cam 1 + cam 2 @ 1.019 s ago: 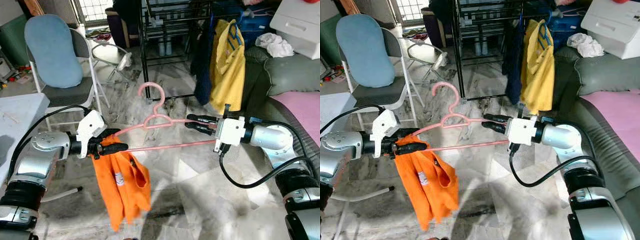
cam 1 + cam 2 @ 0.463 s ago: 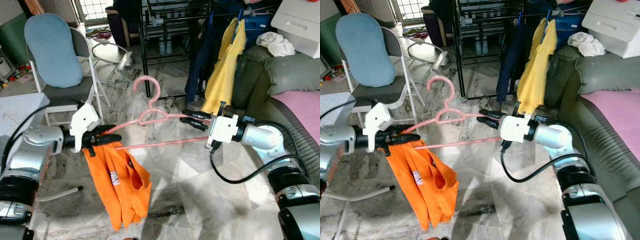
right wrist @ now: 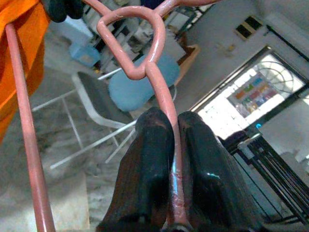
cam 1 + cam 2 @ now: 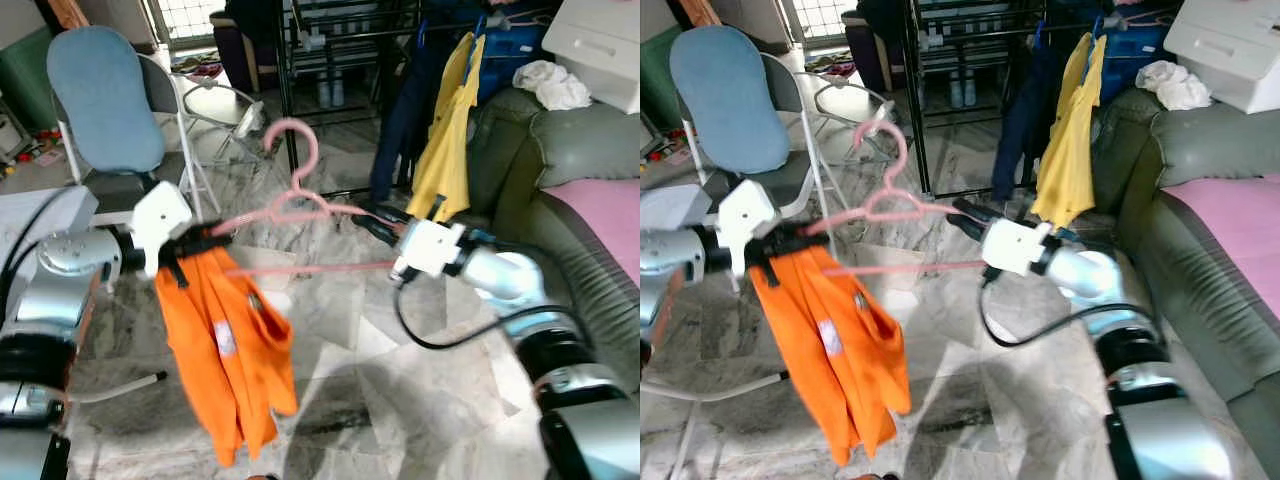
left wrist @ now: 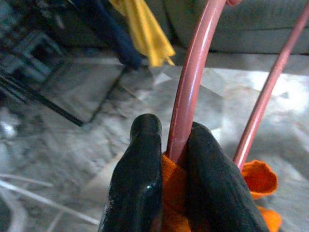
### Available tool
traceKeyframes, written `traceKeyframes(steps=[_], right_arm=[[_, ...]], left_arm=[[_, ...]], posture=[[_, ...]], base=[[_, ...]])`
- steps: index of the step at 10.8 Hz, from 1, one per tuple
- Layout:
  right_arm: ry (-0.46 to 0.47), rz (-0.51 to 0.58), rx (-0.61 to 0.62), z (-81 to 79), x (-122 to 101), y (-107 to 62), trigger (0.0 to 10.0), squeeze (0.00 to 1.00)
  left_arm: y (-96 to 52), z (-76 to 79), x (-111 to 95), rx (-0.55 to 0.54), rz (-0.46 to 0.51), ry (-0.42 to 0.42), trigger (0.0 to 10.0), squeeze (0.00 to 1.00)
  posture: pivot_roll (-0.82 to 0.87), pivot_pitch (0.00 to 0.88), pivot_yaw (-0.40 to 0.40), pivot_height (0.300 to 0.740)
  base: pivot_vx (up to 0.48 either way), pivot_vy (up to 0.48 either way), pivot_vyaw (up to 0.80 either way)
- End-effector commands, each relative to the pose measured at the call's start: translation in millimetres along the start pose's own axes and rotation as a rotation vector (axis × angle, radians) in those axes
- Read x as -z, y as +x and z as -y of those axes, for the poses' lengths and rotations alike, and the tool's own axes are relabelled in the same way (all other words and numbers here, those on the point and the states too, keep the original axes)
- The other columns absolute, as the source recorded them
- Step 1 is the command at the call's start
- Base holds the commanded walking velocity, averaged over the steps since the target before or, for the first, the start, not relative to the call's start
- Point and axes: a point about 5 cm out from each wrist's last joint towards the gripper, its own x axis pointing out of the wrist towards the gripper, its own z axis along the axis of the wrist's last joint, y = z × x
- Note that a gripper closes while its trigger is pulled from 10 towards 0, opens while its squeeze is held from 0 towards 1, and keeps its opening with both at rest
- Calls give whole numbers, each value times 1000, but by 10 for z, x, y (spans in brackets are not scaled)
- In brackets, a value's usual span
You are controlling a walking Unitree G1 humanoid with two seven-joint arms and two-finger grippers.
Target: Hang hanger
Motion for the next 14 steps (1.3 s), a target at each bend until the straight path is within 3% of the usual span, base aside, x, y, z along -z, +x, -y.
traceKeyframes(steps=[1, 3, 7, 8, 9, 14], right_arm=[[38, 111, 177, 123, -173, 168, 10000, 0], [78, 127, 191, -16, -190, 221, 10000, 0], [67, 101, 210, 41, -156, 183, 10000, 0], [65, 100, 210, 44, -156, 183, 10000, 0], [63, 100, 209, 42, -157, 183, 10000, 0], [65, 122, 203, 14, -210, 277, 10000, 0]], left_arm=[[76, 18, 0, -12, 12, -12, 0, 0], [91, -41, -58, -106, 34, 92, 0, 0], [140, -44, -16, -119, 23, 160, 0, 0], [143, -54, 8, -141, 14, 159, 3294, 0], [145, -55, 26, -146, 16, 147, 10000, 1000], [161, -150, -68, -274, 68, 227, 10000, 1000]], posture=[[33, 91, 76, 740], [36, 89, 79, 740], [26, 82, 79, 740], [26, 82, 79, 740], [27, 82, 79, 740], [31, 84, 75, 740]], base=[[0, 0, 0], [0, 0, 0], [0, 0, 0], [0, 0, 0], [0, 0, 0], [0, 0, 0]])
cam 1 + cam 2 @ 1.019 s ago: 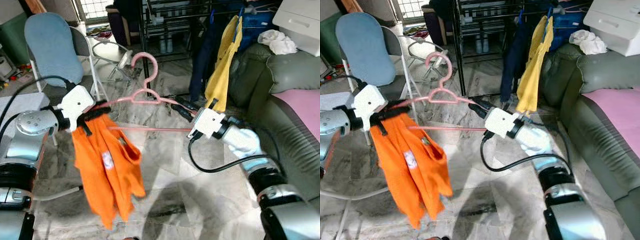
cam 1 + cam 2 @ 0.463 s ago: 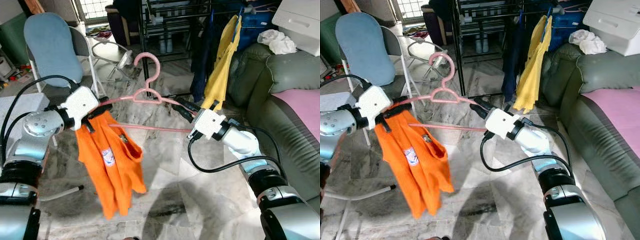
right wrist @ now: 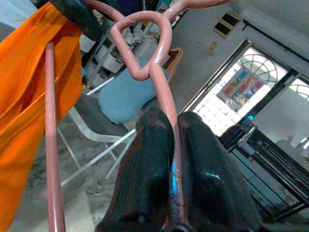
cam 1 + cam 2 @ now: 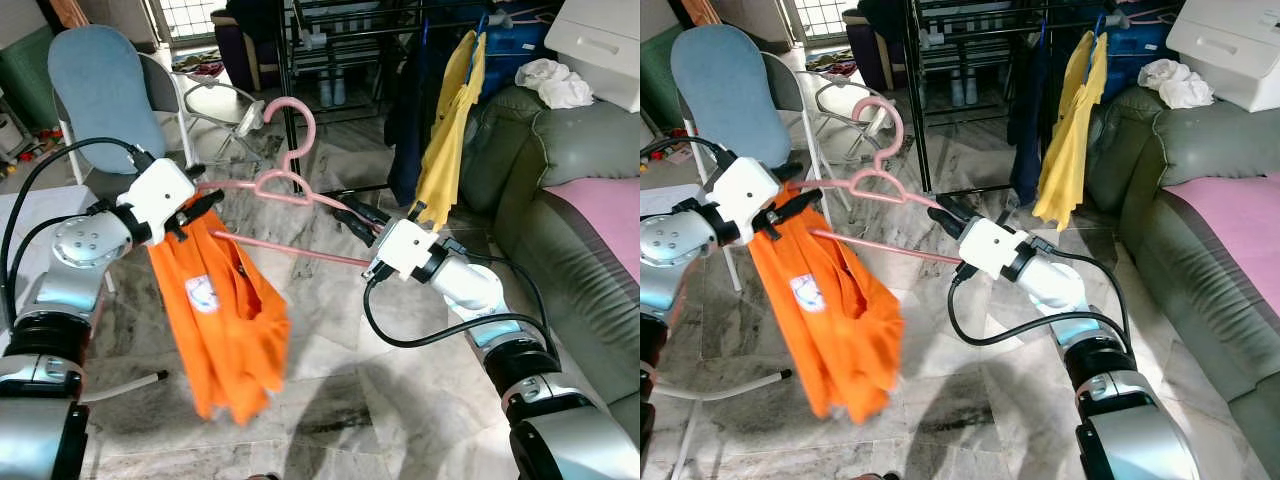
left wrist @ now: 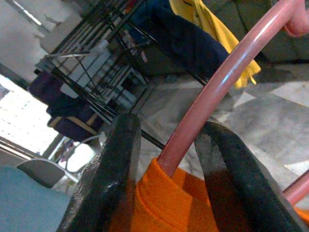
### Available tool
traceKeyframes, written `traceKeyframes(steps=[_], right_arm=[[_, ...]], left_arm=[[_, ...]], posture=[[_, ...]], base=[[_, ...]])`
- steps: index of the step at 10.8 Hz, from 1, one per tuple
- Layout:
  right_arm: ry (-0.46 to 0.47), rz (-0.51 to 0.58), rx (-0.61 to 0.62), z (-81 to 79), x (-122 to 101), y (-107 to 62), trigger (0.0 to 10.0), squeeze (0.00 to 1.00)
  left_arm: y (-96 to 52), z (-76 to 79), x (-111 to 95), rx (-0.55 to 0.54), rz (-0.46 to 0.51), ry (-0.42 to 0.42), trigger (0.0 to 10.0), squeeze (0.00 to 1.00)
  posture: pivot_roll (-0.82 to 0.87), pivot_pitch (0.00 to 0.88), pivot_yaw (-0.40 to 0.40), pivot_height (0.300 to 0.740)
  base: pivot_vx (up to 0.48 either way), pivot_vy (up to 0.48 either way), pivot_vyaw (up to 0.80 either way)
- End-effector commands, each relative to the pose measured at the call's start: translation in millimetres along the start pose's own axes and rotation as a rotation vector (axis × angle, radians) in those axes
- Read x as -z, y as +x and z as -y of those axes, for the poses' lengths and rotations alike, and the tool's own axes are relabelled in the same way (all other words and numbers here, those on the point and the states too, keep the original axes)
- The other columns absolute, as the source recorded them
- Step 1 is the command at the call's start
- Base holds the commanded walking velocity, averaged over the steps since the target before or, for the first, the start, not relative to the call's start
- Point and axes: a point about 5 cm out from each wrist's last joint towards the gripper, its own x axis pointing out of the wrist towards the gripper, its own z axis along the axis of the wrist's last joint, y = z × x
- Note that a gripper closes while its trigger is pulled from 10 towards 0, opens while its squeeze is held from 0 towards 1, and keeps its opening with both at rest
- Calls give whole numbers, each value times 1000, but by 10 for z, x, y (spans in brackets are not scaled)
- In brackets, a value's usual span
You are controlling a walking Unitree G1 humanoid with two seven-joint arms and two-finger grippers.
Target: Hang hanger
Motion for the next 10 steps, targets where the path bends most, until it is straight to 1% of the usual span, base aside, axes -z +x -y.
traceKeyframes(steps=[1, 3, 5, 6, 7, 10], right_arm=[[-16, 108, 105, 168, -197, 156, 10000, 0], [-19, 113, 115, 147, -211, 180, 10000, 0], [-27, 101, 137, 143, -200, 192, 10000, 0], [-34, 94, 146, 137, -200, 212, 10000, 0], [-34, 90, 152, 139, -198, 222, 10000, 0], [-34, 90, 152, 139, -198, 222, 10000, 0]], left_arm=[[19, 49, 31, 20, -14, 9, 10000, 1000], [42, 50, -1, -21, 8, 29, 10000, 1000], [130, 33, -134, -93, 77, 44, 10000, 1000], [184, 15, -254, -149, 130, 84, 10000, 1000], [206, 25, -314, -168, 158, 108, 10000, 1000], [206, 25, -314, -168, 158, 108, 10000, 1000]], posture=[[31, 84, 75, 740], [33, 88, 73, 740], [35, 87, 68, 740], [29, 84, 66, 740], [27, 84, 67, 740], [27, 84, 67, 740]], base=[[0, 0, 0], [0, 0, 0], [0, 0, 0], [0, 0, 0], [0, 0, 0], [0, 0, 0]])
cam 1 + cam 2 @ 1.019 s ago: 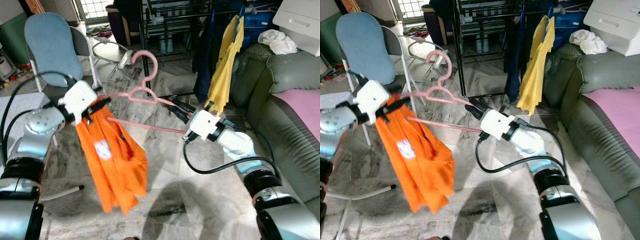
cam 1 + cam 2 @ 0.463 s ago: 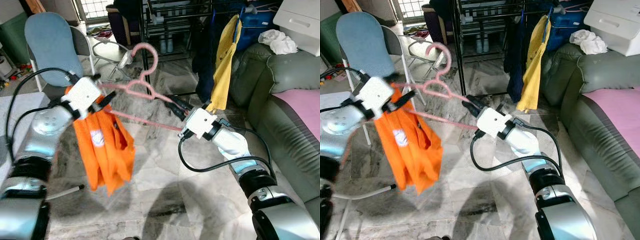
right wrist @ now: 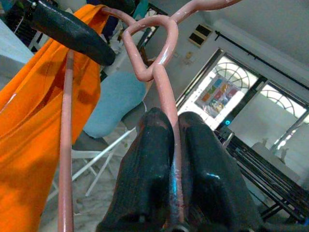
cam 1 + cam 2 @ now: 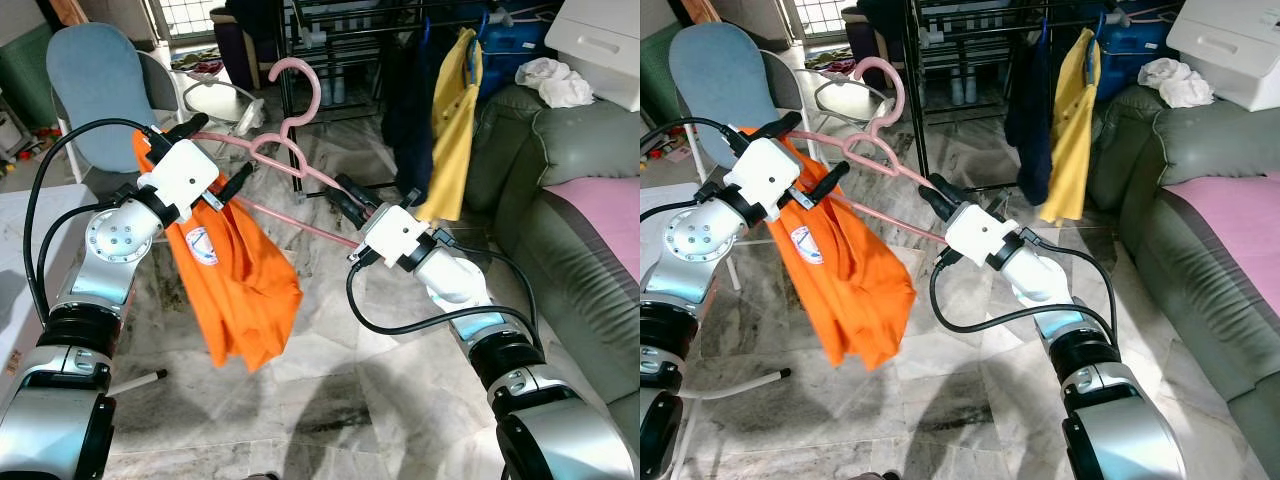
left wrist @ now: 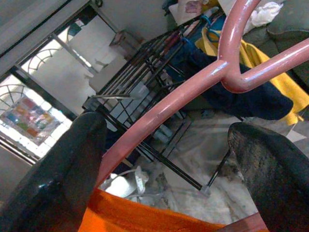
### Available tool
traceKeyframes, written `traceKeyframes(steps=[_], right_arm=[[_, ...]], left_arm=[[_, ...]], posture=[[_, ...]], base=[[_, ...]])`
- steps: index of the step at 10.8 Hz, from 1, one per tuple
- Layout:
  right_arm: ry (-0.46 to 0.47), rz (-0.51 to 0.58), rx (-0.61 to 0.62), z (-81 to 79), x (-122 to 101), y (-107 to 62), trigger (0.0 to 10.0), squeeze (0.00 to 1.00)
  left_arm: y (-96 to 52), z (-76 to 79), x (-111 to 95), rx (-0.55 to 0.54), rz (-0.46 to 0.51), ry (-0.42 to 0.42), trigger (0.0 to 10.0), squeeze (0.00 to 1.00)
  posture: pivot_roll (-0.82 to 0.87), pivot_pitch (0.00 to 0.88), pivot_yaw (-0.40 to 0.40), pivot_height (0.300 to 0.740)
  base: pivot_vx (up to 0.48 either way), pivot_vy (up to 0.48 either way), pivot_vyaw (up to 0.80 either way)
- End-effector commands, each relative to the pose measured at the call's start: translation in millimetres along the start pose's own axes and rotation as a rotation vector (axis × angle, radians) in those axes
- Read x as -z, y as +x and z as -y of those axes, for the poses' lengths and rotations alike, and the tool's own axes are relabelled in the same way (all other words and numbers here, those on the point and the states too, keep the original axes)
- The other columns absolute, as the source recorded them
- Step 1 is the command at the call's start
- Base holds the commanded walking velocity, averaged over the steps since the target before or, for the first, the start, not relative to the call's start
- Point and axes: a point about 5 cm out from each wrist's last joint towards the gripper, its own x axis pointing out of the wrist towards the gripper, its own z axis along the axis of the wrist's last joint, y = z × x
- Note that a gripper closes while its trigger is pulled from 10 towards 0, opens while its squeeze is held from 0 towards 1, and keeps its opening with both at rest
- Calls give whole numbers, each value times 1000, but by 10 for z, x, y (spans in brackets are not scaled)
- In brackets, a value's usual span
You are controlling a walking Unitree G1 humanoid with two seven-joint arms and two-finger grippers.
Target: Hang hanger
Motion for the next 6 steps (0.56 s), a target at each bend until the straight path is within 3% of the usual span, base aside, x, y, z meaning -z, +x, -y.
traceKeyframes(steps=[1, 6], right_arm=[[-12, 51, 40, 94, -93, 80, 10000, 0], [-12, 51, 40, 94, -93, 80, 10000, 0]], left_arm=[[4, -9, -20, 16, 5, 22, 10000, 1000], [4, -9, -20, 16, 5, 22, 10000, 1000]], posture=[[27, 84, 67, 740], [27, 84, 67, 740]], base=[[0, 0, 0], [0, 0, 0]])
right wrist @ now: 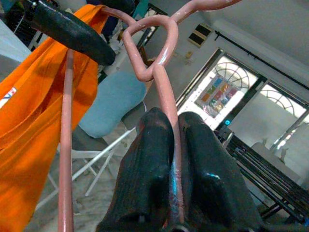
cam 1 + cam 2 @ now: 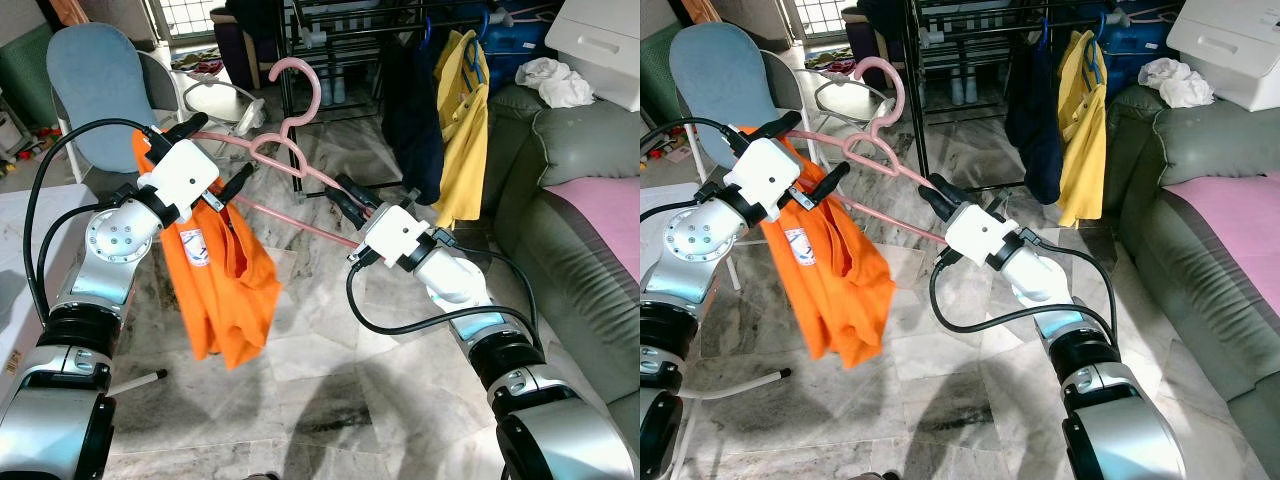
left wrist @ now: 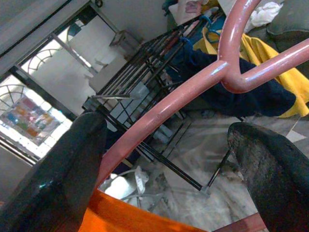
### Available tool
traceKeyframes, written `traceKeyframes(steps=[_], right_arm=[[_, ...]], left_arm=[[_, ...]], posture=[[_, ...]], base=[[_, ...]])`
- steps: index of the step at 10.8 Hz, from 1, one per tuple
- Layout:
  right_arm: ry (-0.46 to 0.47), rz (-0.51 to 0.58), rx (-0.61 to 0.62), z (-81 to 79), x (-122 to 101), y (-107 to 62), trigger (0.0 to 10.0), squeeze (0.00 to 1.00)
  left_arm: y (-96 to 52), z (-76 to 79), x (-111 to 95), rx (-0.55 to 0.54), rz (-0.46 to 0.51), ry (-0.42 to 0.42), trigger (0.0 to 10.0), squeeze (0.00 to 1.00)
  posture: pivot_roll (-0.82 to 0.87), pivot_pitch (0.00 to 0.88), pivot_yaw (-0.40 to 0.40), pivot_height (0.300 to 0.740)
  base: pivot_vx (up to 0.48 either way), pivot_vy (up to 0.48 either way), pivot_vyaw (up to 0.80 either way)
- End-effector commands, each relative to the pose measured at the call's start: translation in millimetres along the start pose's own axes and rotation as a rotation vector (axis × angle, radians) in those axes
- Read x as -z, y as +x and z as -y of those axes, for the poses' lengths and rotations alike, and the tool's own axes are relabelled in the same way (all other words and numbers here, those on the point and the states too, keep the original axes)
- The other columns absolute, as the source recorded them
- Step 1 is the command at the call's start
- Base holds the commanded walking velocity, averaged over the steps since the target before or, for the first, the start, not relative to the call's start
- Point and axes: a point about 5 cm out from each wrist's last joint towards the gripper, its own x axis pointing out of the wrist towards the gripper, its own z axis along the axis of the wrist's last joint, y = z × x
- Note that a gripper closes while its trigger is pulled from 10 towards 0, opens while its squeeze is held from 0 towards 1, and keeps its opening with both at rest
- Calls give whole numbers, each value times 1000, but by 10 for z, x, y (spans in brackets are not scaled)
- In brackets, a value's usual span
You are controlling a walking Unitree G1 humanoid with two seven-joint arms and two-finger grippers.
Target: Hang hanger
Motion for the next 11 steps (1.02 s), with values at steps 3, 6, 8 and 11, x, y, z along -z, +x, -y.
traceKeyframes(steps=[3, 6, 8, 11], right_arm=[[44, -5, 7, -29, -4, 59, 10000, 0], [1, -27, -79, 162, 22, -71, 10000, 0], [-85, -117, -52, 444, 86, -170, 10000, 0], [-75, -113, 53, 485, 75, -169, 10000, 0]], left_arm=[[-73, 232, -212, -81, 106, 45, 10000, 1000], [-182, 249, 54, -52, -10, 32, 10000, 988], [-139, 258, -50, -102, 31, 14, 10000, 992], [-133, 324, -3, -252, -34, -172, 10000, 980]], posture=[[39, 87, 50, 740], [27, 83, 57, 740], [-2, 83, 59, 740], [-12, 81, 56, 740]], base=[[0, 0, 0], [0, 0, 0], [0, 0, 0], [0, 0, 0]])
